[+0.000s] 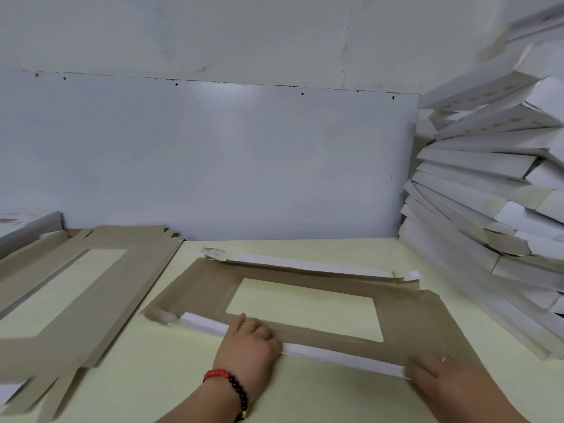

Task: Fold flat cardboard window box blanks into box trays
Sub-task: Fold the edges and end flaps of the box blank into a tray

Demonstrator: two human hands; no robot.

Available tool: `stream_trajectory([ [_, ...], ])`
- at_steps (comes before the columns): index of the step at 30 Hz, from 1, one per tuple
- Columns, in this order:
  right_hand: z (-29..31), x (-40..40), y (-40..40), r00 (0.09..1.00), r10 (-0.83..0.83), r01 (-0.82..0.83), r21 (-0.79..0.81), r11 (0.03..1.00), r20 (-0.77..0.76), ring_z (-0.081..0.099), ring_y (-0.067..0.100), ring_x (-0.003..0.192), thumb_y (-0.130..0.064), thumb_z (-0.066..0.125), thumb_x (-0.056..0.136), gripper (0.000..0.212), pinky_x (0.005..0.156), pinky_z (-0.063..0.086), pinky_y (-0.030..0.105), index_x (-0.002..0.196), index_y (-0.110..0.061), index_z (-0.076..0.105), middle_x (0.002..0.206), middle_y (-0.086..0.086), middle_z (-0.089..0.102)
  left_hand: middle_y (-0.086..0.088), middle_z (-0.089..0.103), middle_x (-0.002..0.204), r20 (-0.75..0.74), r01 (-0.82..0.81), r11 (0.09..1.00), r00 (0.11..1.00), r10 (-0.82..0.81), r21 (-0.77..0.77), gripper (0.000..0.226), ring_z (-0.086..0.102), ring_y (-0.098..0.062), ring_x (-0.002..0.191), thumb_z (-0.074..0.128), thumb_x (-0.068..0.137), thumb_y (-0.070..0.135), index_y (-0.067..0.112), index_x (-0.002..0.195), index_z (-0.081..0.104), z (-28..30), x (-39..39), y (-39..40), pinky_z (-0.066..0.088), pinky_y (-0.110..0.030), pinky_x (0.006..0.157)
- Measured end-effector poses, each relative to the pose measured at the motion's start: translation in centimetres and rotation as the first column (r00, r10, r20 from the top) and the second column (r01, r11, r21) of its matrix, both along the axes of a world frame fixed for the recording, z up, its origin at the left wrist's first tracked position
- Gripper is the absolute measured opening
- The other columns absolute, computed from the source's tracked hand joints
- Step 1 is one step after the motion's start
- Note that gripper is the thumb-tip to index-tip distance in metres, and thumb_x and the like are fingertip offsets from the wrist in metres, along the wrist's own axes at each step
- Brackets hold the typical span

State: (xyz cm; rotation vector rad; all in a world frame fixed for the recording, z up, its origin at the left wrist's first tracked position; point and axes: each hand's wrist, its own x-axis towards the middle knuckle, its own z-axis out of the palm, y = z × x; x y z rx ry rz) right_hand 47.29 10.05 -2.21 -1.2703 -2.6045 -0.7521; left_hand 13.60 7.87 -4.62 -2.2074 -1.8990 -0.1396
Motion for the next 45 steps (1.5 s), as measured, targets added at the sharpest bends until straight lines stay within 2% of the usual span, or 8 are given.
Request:
stream_trajectory([
  [3, 0.3, -1.3, -1.4, 0.999, -0.030, 0.029, -0.049, 0.998, -0.022, 0.043, 0.015, 0.028, -0.019, 0.060, 0.052, 0.011, 0.032, 0.042, 0.022, 0.056, -0.022, 0.070, 0.054, -0.001, 0.059, -0.001, 0.040, 0.143, -0.010, -0.072, 0.997, 0.997, 0.072, -0.010, 0.046, 0.030, -0.026, 0.131, 0.036, 0.091, 0.018, 0.030, 0.134, 0.046, 0.6, 0.9, 0.6, 0.020, -0.039, 0.108],
  [6, 2.0, -4.3, -3.3, 0.979, -0.194, 0.181, -0.163, 0.970, -0.069, 0.046, 0.023, 0.050, -0.025, 0.048, 0.076, 0.025, 0.093, 0.045, 0.032, 0.077, -0.026, 0.073, 0.073, 0.005, 0.067, -0.002, 0.034, 0.146, 0.077, -0.056, 0.998, 0.995, 0.057, -0.014, 0.050, 0.026, -0.026, 0.130, 0.037, 0.088, 0.019, 0.033, 0.137, 0.038, 0.6, 2.5, 0.6, 0.026, -0.038, 0.103],
  [16, 2.1, -14.2, -4.8, 0.977, 0.044, -0.114, -0.339, 0.934, -0.209, 0.066, 0.019, 0.095, -0.047, 0.060, 0.087, 0.037, 0.066, 0.042, 0.027, 0.117, -0.026, 0.065, 0.109, 0.001, 0.067, 0.010, 0.070, 0.093, 0.206, 0.452, 0.883, 0.859, -0.469, 0.127, 0.025, 0.066, -0.013, 0.089, 0.079, 0.061, 0.019, 0.026, 0.085, 0.075, 0.2, 4.8, -1.7, 0.053, -0.019, 0.076],
  [24, 1.3, -10.8, -3.2, 0.920, 0.219, -0.358, -0.464, 0.811, -0.326, 0.047, -0.003, 0.114, -0.052, 0.043, 0.089, 0.036, 0.102, 0.027, 0.014, 0.118, -0.037, 0.059, 0.127, -0.025, 0.053, 0.019, 0.070, 0.078, 0.303, 0.341, 0.930, 0.880, -0.367, 0.136, 0.046, 0.071, -0.008, 0.080, 0.094, 0.028, 0.009, 0.033, 0.060, 0.072, 1.1, -2.4, -1.7, 0.053, -0.012, 0.061],
  [30, 0.9, -5.9, -0.4, 0.974, 0.056, -0.170, -0.549, 0.818, -0.219, 0.033, 0.000, 0.134, -0.059, 0.044, 0.092, 0.056, 0.111, 0.025, 0.018, 0.145, -0.040, 0.037, 0.152, -0.025, 0.026, 0.022, 0.045, 0.139, 0.385, 0.031, 0.998, 0.923, -0.010, -0.049, 0.027, 0.025, 0.000, 0.139, 0.061, 0.090, 0.025, 0.037, 0.112, 0.069, 1.0, -6.5, 0.7, 0.010, 0.001, 0.098],
  [36, 0.8, -4.2, 0.3, 0.977, 0.188, -0.202, -0.710, 0.675, -0.099, -0.017, -0.001, 0.143, -0.055, 0.051, 0.093, 0.078, 0.111, -0.008, 0.013, 0.153, -0.038, 0.003, 0.151, -0.024, -0.020, -0.004, 0.042, 0.148, 0.530, 0.012, 0.929, 0.824, 0.201, -0.370, 0.071, 0.045, -0.021, 0.129, 0.059, 0.083, -0.001, 0.016, 0.147, 0.036, 2.5, -6.9, 2.0, 0.038, -0.029, 0.105],
  [41, 1.4, -4.6, 0.3, 0.982, 0.186, -0.143, -0.725, 0.673, -0.020, -0.011, -0.001, 0.144, -0.050, 0.053, 0.094, 0.075, 0.115, 0.001, 0.020, 0.152, -0.042, 0.008, 0.156, -0.026, -0.008, -0.002, 0.047, 0.145, 0.622, 0.061, 0.964, 0.774, 0.117, -0.257, 0.049, 0.021, -0.005, 0.144, 0.038, 0.084, -0.008, 0.029, 0.079, 0.070, 2.8, -6.3, 0.9, 0.016, -0.009, 0.107],
  [45, 1.0, -4.6, 0.1, 0.978, 0.206, -0.139, -0.693, 0.708, 0.014, -0.007, 0.001, 0.146, -0.032, 0.038, 0.103, 0.058, 0.114, 0.002, 0.022, 0.151, -0.047, 0.009, 0.158, -0.025, -0.001, 0.003, 0.049, 0.144, 0.566, 0.063, 0.961, 0.817, 0.105, -0.268, 0.029, 0.022, -0.007, 0.144, 0.049, 0.087, 0.007, 0.016, 0.095, 0.075, 3.3, -6.1, -1.1, 0.013, -0.020, 0.114],
])
